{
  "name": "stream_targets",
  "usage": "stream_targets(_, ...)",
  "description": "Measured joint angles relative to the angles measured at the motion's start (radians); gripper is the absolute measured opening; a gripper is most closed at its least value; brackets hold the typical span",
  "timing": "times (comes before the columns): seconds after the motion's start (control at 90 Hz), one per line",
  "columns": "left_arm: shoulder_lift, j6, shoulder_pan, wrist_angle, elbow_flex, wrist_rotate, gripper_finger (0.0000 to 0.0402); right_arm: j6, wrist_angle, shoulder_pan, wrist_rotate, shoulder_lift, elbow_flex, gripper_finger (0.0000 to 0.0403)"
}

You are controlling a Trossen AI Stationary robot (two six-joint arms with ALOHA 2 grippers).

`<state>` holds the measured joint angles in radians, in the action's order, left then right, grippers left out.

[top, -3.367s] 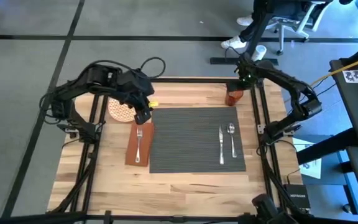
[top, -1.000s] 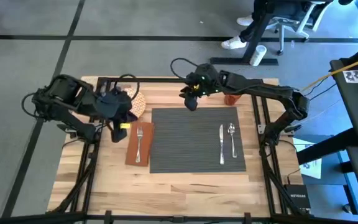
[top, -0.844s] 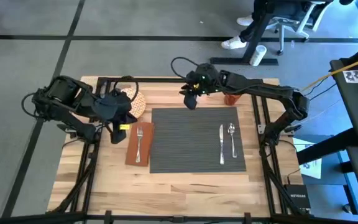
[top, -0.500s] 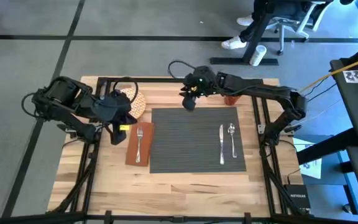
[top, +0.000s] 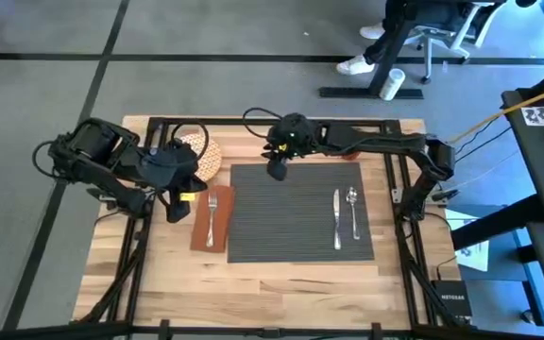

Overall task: Set table place
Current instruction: Put the orange plate on the gray tablemat

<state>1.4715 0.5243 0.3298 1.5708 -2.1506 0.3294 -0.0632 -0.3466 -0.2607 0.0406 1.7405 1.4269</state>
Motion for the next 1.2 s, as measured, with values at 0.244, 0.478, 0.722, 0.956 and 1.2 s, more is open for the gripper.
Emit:
stream_targets(0.244, 0.000, 0.008, -0.002, 0.000, 0.000, 0.000, 0.0000, -0.288, 0.016, -0.026, 0.004, 0.045, 0.003, 0.0097)
stream_targets(0.478, 0.000, 0.057, 0.000, 0.000, 0.000, 0.000, 0.0000, -0.523, 0.073, -0.041, 0.077, 0.135, 0.001, 0.0097)
stream_targets(0.722, 0.001, 0.084, 0.000, 0.000, 0.000, -0.001, 0.0000, -0.845, 0.277, -0.033, 0.194, 0.242, 0.001, 0.0097)
stream_targets(0.956, 0.002, 0.088, 0.000, 0.000, 0.000, -0.001, 0.0000, -1.000, 0.420, -0.020, 0.229, 0.304, 0.001, 0.0097)
stream_targets(1.2, 0.003, 0.090, 0.000, 0.000, 0.000, -0.001, 0.0000, -1.006, 0.427, -0.020, 0.188, 0.307, 0.001, 0.0097)
